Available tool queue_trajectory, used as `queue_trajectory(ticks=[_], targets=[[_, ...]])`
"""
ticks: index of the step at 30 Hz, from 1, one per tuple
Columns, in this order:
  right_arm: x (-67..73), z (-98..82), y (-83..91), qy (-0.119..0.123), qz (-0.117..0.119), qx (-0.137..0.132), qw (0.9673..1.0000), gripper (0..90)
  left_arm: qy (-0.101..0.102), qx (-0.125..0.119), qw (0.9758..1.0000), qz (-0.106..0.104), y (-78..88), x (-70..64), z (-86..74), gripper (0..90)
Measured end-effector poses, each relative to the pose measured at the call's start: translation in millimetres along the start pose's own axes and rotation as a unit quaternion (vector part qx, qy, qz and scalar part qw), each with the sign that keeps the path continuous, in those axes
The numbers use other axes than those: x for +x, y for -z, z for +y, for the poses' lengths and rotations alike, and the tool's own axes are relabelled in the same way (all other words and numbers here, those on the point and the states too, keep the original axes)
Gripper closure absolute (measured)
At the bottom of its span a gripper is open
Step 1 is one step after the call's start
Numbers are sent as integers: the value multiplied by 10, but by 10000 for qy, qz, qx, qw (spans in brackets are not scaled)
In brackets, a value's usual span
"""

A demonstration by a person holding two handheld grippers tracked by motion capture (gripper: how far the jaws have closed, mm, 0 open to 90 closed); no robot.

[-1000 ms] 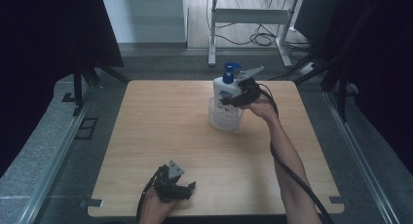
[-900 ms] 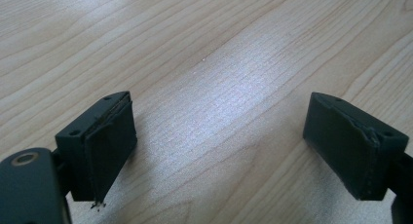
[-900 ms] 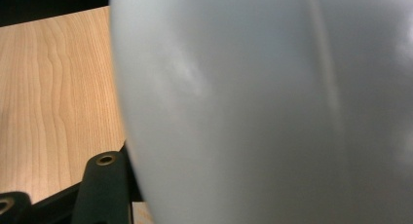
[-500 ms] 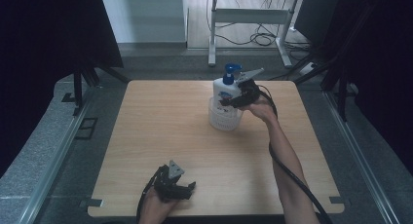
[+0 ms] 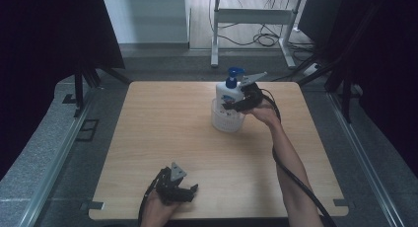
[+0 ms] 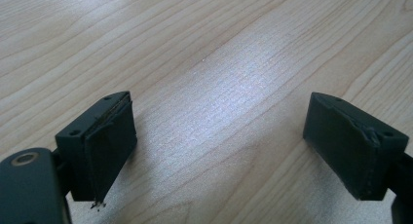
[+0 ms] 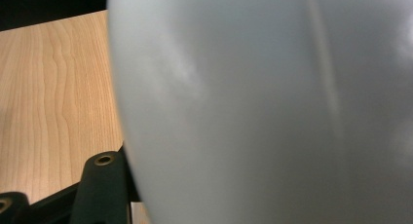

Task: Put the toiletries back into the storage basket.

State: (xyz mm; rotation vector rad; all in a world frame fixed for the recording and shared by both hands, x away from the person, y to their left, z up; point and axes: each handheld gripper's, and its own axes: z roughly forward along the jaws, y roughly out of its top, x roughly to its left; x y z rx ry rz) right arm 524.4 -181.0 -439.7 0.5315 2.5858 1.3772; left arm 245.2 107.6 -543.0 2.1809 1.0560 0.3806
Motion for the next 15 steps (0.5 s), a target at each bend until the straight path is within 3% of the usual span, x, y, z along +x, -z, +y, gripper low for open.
queue_trajectory(ticks=[7,15], targets=[[10,9,14,-4,68,-107,9999,314,-1,0,10000,0,0,0,0,115],[43,64,52,55,-44,-231,9997,231,-1,-7,10000,1,-1,0,-1,115]])
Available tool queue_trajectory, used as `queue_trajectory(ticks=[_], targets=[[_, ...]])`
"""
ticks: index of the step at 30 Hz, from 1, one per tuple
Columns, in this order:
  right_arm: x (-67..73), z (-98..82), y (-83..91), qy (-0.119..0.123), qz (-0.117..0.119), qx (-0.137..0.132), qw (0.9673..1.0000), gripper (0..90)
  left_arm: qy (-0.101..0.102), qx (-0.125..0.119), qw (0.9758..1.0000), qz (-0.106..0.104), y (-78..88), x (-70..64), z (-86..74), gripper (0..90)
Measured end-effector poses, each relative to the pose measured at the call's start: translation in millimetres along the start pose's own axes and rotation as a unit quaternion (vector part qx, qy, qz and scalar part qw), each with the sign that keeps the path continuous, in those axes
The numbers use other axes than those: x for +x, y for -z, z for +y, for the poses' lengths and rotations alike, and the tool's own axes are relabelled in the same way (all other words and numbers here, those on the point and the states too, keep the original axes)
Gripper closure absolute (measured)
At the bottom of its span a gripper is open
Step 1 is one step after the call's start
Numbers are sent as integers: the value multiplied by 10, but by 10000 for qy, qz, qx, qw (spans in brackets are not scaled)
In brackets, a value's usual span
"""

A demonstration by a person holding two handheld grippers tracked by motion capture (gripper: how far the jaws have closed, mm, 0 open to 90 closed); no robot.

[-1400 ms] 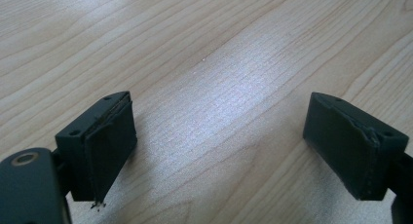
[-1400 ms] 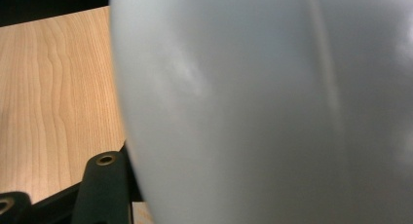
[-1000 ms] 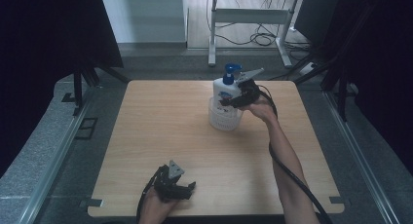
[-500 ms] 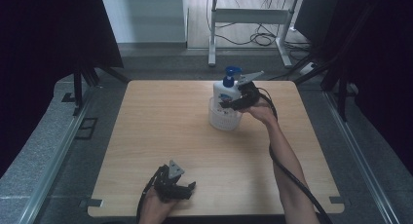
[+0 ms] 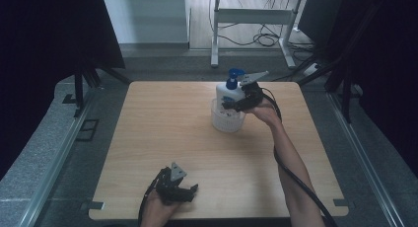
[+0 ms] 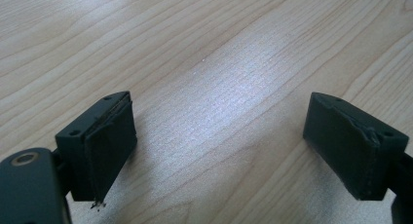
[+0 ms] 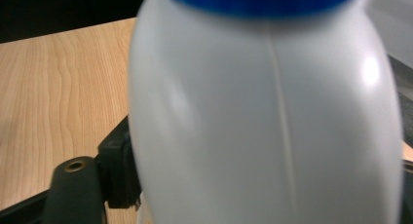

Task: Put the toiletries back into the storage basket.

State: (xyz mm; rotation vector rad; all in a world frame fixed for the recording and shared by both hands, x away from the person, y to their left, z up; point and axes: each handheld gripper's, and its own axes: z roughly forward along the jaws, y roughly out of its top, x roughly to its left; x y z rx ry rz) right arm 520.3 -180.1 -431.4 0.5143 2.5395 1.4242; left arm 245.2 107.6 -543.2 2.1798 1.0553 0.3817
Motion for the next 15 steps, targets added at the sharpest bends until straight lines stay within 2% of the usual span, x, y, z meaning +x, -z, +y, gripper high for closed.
queue_trajectory(ticks=[15], targets=[[35,103,130,106,-204,-50,9997,137,1,-2,10000,0,0,0,0,115]])
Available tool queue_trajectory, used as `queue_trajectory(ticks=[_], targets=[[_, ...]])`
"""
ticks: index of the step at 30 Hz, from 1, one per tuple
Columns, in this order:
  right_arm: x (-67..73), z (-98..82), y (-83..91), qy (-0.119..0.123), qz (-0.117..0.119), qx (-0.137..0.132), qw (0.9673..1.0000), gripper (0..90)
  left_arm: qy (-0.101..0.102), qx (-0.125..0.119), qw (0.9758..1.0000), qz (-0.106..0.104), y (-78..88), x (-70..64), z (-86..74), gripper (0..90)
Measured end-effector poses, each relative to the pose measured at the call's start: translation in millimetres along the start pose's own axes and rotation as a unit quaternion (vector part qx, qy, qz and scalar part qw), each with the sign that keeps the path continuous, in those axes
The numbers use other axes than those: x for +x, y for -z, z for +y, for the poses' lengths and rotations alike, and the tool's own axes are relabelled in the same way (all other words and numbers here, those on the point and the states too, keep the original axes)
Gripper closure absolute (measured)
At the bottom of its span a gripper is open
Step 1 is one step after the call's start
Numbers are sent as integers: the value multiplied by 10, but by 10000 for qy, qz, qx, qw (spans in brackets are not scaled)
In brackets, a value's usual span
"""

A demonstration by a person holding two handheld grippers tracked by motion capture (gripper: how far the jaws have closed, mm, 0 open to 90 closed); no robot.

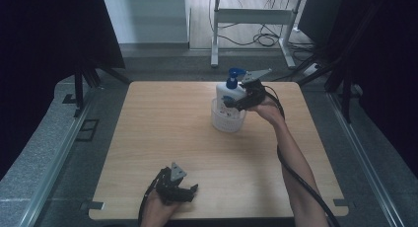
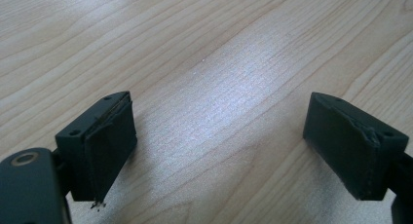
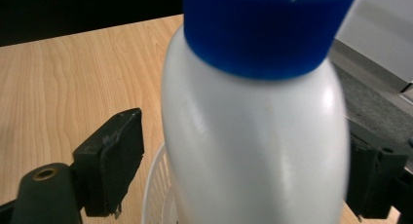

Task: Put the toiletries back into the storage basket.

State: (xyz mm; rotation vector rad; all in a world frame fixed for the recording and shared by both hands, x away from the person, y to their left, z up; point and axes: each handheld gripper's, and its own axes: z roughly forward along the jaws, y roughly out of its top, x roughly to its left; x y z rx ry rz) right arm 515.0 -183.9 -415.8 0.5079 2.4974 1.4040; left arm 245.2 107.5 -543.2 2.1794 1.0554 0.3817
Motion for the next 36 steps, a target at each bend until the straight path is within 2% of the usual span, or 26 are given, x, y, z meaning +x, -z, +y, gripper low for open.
queue_trajectory(ticks=[8,23,36], targets=[[15,40,90,-3,-88,43,10000,129,1,-6,10000,0,-1,0,0,115],[34,91,287,37,-337,-45,9994,120,5,-9,10000,2,-3,-2,2,115],[33,59,423,-72,-530,-54,9986,98,8,-11,10000,1,-4,-2,2,115]])
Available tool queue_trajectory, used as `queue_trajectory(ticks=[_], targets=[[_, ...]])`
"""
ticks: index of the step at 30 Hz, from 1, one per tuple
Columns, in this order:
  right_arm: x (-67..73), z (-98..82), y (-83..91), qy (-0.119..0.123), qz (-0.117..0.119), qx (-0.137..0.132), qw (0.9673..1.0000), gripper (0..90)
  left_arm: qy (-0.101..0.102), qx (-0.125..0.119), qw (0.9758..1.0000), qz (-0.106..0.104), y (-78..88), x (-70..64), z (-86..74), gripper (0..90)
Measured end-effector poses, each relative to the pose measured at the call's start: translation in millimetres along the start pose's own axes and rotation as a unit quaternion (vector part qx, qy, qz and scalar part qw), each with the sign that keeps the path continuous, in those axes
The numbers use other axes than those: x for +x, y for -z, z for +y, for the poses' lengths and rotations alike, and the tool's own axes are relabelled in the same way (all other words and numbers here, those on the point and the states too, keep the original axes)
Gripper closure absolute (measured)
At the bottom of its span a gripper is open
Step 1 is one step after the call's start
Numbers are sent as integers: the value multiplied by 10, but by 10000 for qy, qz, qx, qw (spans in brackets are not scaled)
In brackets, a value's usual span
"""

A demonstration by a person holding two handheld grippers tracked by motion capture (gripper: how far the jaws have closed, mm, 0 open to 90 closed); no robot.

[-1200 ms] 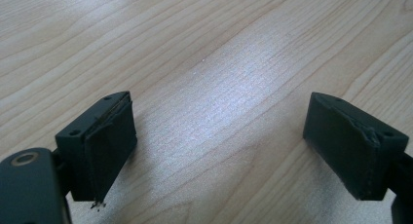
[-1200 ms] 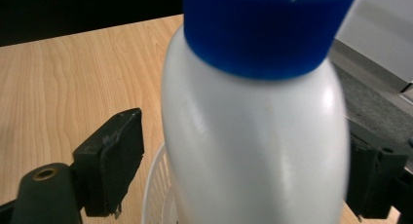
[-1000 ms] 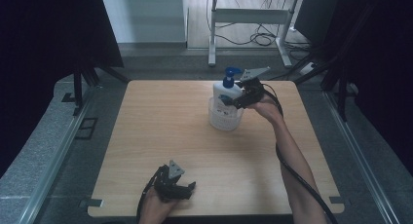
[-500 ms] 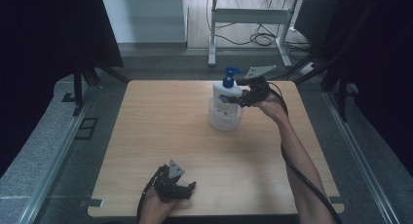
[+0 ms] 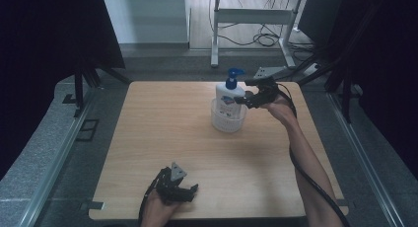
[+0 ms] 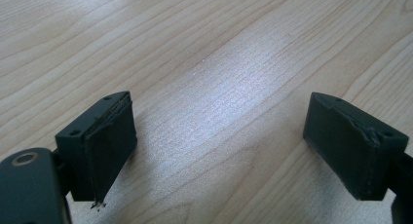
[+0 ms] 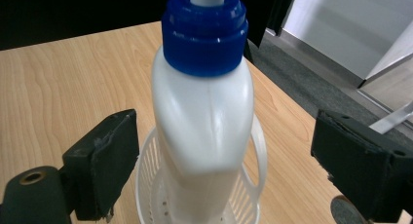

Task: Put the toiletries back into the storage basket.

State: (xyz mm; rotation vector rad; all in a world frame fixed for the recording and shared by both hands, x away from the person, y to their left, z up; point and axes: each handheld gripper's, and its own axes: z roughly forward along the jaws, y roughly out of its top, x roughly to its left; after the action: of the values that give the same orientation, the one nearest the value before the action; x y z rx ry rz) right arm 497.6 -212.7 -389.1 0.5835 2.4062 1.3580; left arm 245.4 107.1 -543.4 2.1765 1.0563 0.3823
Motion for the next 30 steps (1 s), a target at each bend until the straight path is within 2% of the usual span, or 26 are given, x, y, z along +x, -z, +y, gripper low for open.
queue_trajectory(ticks=[12,30], targets=[[11,-81,109,-73,-126,39,9999,63,0,0,10000,1,0,0,0,115],[128,-212,178,-102,-229,196,9995,10,-6,3,10000,3,0,0,0,116]])
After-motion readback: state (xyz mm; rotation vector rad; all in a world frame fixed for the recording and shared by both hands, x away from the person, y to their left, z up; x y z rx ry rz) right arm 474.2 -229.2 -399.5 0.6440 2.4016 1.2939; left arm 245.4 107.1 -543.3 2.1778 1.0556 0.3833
